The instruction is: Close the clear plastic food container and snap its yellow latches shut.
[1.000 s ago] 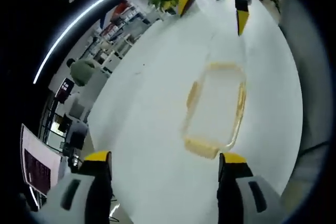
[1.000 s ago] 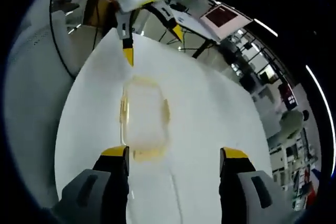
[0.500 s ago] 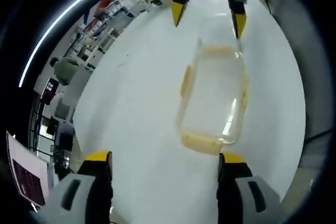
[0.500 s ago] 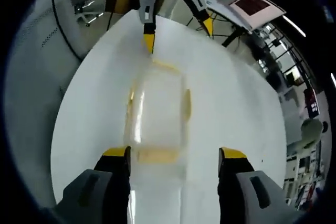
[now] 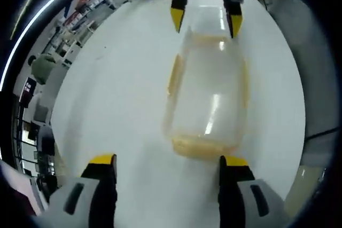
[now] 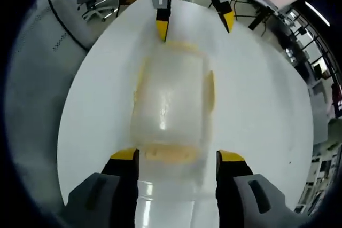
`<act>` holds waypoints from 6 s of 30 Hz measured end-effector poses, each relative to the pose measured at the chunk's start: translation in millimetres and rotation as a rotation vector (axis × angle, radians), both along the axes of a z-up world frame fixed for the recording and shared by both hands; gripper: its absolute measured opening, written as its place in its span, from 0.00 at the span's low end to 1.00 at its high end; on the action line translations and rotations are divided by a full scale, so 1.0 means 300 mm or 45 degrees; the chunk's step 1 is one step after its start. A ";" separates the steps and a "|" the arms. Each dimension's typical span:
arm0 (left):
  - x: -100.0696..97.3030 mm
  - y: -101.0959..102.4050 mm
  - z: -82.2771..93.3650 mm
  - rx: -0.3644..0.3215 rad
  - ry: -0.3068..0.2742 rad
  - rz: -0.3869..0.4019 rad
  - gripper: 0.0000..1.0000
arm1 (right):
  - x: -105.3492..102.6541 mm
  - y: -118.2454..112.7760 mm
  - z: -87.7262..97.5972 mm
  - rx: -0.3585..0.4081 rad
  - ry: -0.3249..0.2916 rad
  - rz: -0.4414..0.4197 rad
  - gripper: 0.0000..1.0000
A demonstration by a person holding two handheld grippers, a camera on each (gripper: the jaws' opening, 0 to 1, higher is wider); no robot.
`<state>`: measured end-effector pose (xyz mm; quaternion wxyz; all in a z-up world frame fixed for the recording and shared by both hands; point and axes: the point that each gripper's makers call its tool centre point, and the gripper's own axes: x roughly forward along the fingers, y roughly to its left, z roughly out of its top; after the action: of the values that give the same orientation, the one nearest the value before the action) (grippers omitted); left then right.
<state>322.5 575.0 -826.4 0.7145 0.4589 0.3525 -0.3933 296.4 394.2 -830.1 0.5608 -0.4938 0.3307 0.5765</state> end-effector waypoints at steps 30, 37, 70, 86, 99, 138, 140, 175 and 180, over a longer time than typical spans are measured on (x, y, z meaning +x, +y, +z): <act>-0.036 -0.031 -0.042 -0.017 0.275 -0.090 0.56 | -0.020 -0.008 -0.059 -0.076 0.170 -0.047 0.38; -0.053 -0.049 -0.049 -0.033 0.317 -0.162 0.50 | -0.020 -0.008 -0.059 -0.076 0.183 -0.051 0.38; -0.092 -0.069 -0.061 -0.036 0.458 -0.289 0.35 | -0.012 -0.003 -0.061 -0.082 0.215 -0.101 0.37; -0.091 -0.067 -0.063 -0.037 0.460 -0.284 0.35 | -0.013 0.001 -0.063 -0.102 0.216 -0.109 0.37; -0.091 -0.068 -0.062 -0.017 0.464 -0.277 0.34 | -0.010 -0.003 -0.061 -0.087 0.220 -0.110 0.37; -0.115 -0.062 0.055 0.049 0.463 -0.195 0.34 | -0.007 0.005 0.069 0.032 0.213 -0.048 0.36; -0.121 -0.065 0.076 0.046 0.467 -0.185 0.34 | -0.010 0.001 0.088 0.038 0.211 -0.041 0.36; -0.106 -0.352 0.236 -0.016 0.428 -0.198 0.34 | 0.001 -0.283 0.237 0.033 0.154 -0.064 0.36; -0.107 -0.406 0.235 -0.025 0.432 -0.204 0.34 | -0.006 -0.342 0.234 0.018 0.153 -0.073 0.36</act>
<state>290.4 453.0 -755.9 0.6156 0.4056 0.4264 -0.5242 294.5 291.5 -760.0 0.5597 -0.4446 0.3738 0.5910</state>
